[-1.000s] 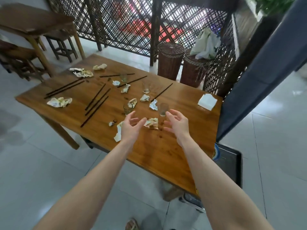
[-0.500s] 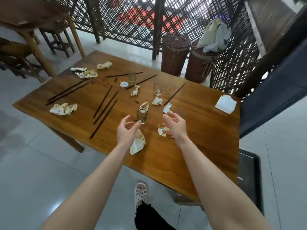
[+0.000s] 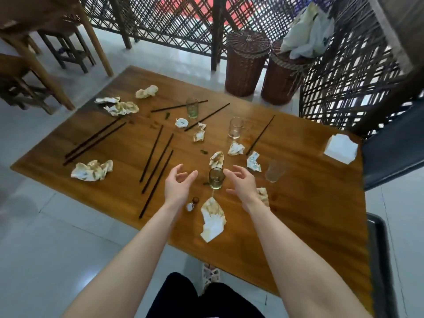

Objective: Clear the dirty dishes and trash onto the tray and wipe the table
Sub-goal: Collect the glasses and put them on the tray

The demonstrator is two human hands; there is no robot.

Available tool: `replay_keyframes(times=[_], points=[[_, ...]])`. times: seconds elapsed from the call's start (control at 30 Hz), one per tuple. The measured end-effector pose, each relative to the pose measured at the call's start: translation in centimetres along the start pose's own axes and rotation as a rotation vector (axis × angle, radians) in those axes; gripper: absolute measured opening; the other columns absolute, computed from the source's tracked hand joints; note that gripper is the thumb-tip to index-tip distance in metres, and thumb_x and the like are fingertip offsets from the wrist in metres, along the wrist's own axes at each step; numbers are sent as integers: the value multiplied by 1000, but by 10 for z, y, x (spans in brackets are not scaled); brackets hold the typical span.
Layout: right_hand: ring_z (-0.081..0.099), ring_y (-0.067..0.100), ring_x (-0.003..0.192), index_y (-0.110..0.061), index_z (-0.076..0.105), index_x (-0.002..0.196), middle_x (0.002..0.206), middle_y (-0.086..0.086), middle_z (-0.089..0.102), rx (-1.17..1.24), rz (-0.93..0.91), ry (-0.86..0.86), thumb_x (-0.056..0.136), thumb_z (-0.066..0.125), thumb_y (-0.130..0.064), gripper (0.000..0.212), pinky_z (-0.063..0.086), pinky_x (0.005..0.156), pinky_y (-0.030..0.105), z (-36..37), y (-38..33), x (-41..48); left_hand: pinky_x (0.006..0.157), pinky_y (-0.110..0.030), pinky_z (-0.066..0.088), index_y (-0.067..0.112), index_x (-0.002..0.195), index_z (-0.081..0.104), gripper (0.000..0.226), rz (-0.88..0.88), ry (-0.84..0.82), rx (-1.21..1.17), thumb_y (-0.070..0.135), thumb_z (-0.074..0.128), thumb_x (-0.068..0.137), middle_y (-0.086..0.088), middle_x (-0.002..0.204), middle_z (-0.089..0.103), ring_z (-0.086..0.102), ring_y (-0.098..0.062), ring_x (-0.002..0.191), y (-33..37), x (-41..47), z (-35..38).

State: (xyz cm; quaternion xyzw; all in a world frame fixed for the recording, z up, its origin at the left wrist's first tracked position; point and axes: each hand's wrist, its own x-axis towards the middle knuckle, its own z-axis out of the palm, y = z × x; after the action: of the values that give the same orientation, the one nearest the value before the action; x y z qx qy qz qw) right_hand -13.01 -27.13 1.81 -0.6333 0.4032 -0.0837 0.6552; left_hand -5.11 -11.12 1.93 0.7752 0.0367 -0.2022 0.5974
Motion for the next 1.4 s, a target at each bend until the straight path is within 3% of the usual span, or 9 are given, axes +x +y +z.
replay_keyframes(times=[0.2,0.37,0.53,0.63,0.87,1.03,1.13,1.3,1.4], points=[[54,20,112,-20,49,134,126,5,54,9,84,72,82,72,-40,60,55,79,32,24,7,12,98,-42,49,25,135,49,56,-30,-97,37,36,71,85,0,119,58,54,-18,113,1,42,-14],[49,23,121,-19,45,139,134,7,48,32,149,208,77,76,-42,73,47,99,47,44,22,17,96,-42,50,25,136,49,58,-45,-231,93,38,72,84,-2,119,59,56,-18,112,-3,74,-29],[49,24,123,-20,41,142,136,7,49,86,201,317,74,80,-40,81,46,102,47,67,32,20,86,-33,50,28,137,47,62,-44,-326,176,41,73,82,1,118,58,55,-15,109,-12,106,-43],[48,24,124,-20,40,142,137,6,48,152,223,378,75,80,-33,79,44,104,47,80,37,22,88,-35,51,28,136,48,62,-38,-383,205,41,73,81,1,118,59,55,-14,109,-17,124,-50],[55,19,113,-19,51,132,123,0,59,97,200,471,71,84,-23,69,45,93,29,95,40,29,95,-41,51,29,134,49,60,-58,-444,204,42,74,81,0,118,60,56,-16,111,-20,152,-54],[59,16,105,-17,57,124,114,-2,63,120,151,521,71,84,-30,61,46,85,24,98,31,32,92,-38,52,32,132,50,58,-62,-463,175,42,74,81,2,115,61,57,-15,109,-13,171,-51],[62,11,95,-17,60,116,104,-4,66,145,117,509,69,84,-35,56,45,71,16,96,16,41,89,-35,52,32,133,50,58,-50,-461,163,42,74,81,2,114,61,57,-14,108,-7,181,-47],[63,14,94,-19,58,104,100,-1,65,198,83,469,71,82,-35,45,51,80,28,97,-18,75,89,-35,52,28,134,51,59,-46,-437,123,41,75,81,2,113,62,58,-13,107,14,203,-35],[64,14,92,-18,56,108,99,-1,63,244,69,417,72,81,-37,47,53,74,26,101,-38,99,89,-35,52,27,131,53,57,-40,-402,97,40,76,80,4,111,62,58,-12,106,27,220,-26]])
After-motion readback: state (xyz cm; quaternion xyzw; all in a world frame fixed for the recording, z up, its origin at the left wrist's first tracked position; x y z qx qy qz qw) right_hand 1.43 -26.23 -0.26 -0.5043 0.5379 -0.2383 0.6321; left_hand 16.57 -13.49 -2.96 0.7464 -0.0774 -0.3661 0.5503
